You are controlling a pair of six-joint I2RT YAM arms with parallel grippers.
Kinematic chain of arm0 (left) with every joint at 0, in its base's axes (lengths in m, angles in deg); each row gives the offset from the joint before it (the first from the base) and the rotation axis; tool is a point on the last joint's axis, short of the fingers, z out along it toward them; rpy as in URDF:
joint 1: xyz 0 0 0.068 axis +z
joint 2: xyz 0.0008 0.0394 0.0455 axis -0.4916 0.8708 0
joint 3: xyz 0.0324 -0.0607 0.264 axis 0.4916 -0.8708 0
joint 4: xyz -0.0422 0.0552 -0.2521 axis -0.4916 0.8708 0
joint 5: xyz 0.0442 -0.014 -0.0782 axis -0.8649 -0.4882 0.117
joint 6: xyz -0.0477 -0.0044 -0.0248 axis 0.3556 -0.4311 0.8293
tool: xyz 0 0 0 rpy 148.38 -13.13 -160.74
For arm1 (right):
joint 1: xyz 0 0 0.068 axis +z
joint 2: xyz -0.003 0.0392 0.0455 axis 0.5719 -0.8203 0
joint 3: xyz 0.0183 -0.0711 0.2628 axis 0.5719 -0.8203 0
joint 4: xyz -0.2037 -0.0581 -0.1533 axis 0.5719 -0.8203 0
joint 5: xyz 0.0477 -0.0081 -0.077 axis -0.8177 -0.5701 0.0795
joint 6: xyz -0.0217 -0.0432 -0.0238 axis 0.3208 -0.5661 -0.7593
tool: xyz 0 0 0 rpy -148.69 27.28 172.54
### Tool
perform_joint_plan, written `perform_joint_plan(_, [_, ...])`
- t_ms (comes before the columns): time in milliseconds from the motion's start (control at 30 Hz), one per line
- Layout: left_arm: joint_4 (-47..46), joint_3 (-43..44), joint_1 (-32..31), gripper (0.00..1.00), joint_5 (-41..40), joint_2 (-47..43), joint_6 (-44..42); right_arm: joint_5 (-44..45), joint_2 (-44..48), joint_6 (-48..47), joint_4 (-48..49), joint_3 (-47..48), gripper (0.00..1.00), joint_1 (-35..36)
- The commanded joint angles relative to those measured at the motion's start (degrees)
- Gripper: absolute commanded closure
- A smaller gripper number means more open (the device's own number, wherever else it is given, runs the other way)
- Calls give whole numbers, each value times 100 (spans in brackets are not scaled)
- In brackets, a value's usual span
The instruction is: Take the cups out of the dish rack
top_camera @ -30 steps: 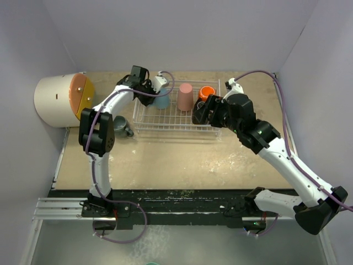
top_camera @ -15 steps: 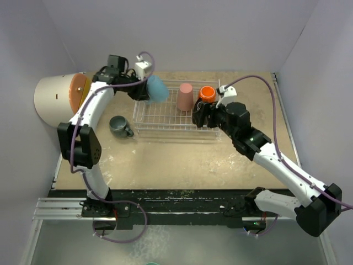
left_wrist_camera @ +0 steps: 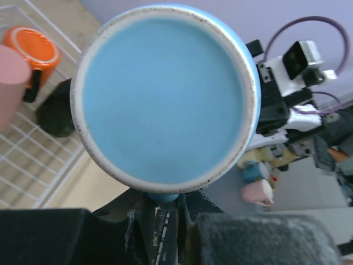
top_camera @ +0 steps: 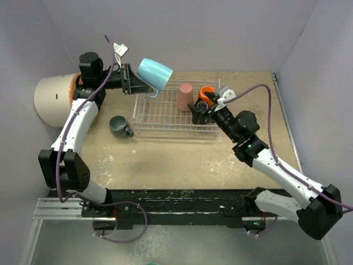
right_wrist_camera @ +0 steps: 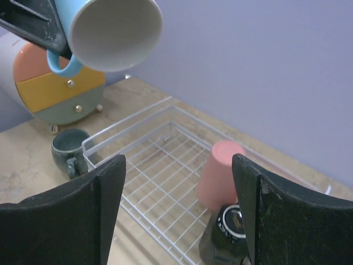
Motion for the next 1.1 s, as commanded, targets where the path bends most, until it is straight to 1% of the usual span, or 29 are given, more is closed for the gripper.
perform_joint_plan(0, [-3096,-386,-90,100,948,-609,2754,-748,-164,-508,1128,405,21,29])
perform_joint_plan(100, [-3169,-537,-288,100,900,-862,2876,-1398,-273,-308,1029,691,21,20])
perform_joint_plan(233, [-3059,-762,-589,100,812,-1149,2851,-1923,-418,-142,999,1058,22,21])
perform_joint_plan(267, [-2972,-803,-640,100,774,-1198,2762,-2039,-449,-124,979,1136,23,25])
perform_joint_plan(333, [-2501,-781,-688,100,704,-1260,2396,-2197,-482,-57,917,1350,25,28])
perform_joint_plan(400, [-2363,-770,-699,100,682,-1282,2283,-2270,-502,-8,913,1464,27,27])
perform_joint_plan(633, [-2319,-822,-888,100,569,-1342,2292,-2681,-556,73,783,1737,31,25])
perform_joint_plan(700, [-2316,-864,-914,100,542,-1351,2283,-2782,-636,75,669,1821,34,24])
perform_joint_plan(933, [-2223,-807,-983,100,633,-1333,2259,-2408,-1083,65,945,2065,41,27])
perform_joint_plan(967, [-2172,-807,-987,100,646,-1349,2224,-2370,-1129,80,975,2109,43,24])
perform_joint_plan(1000, [-2114,-804,-988,100,658,-1369,2178,-2339,-1166,82,965,2153,48,25])
perform_joint_plan(1033, [-2038,-801,-990,100,669,-1387,2116,-2350,-1200,79,908,2209,56,28])
perform_joint_plan(1067, [-1949,-792,-990,100,686,-1398,2044,-2332,-1221,73,811,2249,68,21])
